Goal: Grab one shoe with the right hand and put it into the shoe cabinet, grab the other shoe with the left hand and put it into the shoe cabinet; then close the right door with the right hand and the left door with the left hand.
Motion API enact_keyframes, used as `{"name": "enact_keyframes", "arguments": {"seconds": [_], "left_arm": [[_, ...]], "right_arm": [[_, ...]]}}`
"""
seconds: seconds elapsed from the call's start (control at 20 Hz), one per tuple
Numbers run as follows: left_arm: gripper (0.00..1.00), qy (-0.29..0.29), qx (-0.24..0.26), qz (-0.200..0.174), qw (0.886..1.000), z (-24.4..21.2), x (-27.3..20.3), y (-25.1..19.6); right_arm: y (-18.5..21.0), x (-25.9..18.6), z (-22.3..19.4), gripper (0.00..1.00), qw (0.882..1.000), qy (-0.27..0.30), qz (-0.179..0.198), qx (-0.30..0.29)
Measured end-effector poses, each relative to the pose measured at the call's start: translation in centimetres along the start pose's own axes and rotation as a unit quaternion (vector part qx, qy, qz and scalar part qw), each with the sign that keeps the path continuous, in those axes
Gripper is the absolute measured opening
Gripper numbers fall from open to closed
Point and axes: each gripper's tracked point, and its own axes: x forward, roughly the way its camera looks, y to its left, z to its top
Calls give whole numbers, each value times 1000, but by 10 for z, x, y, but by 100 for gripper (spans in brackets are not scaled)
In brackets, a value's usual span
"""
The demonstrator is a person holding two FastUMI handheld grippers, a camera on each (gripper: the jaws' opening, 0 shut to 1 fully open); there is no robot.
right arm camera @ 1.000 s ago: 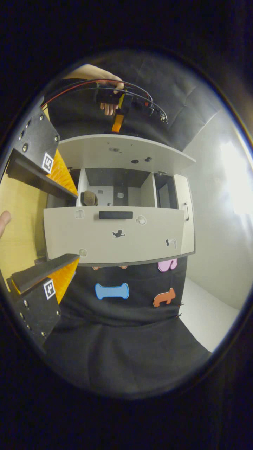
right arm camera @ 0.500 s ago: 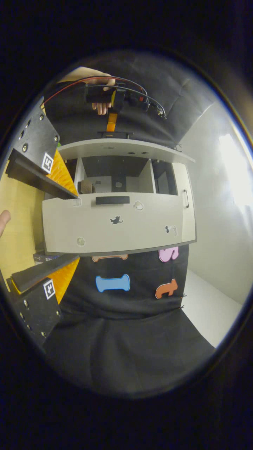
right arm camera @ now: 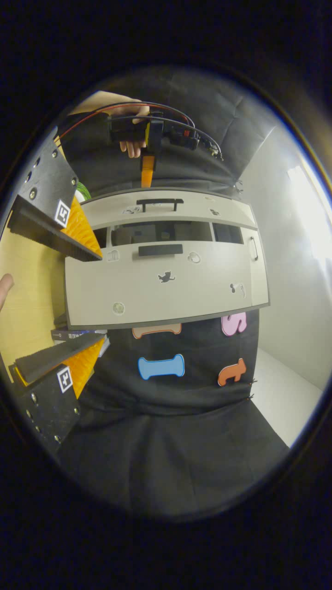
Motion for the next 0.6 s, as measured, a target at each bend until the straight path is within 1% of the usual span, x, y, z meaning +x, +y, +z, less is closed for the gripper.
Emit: {"name": "enact_keyframes", "arguments": {"seconds": [0.2,0.35,0.4,0.45,0.6], "left_arm": [[92,-9,1,2,1000,0,-9,-10],[93,-16,4,-2,1000,-1,-19,-16],[92,-18,5,-1,1000,-2,-22,-16],[93,-19,4,1,1000,-3,-26,-15],[92,-25,-5,-2,1000,-7,-39,-16]], "right_arm": [[1,-1,0,91,1000,-1,3,-5],[5,-1,1,91,1000,-3,7,-6],[5,-1,2,91,1000,-3,6,-7],[6,-1,2,91,1000,-4,5,-7],[12,1,3,91,1000,-3,7,-9]]}}
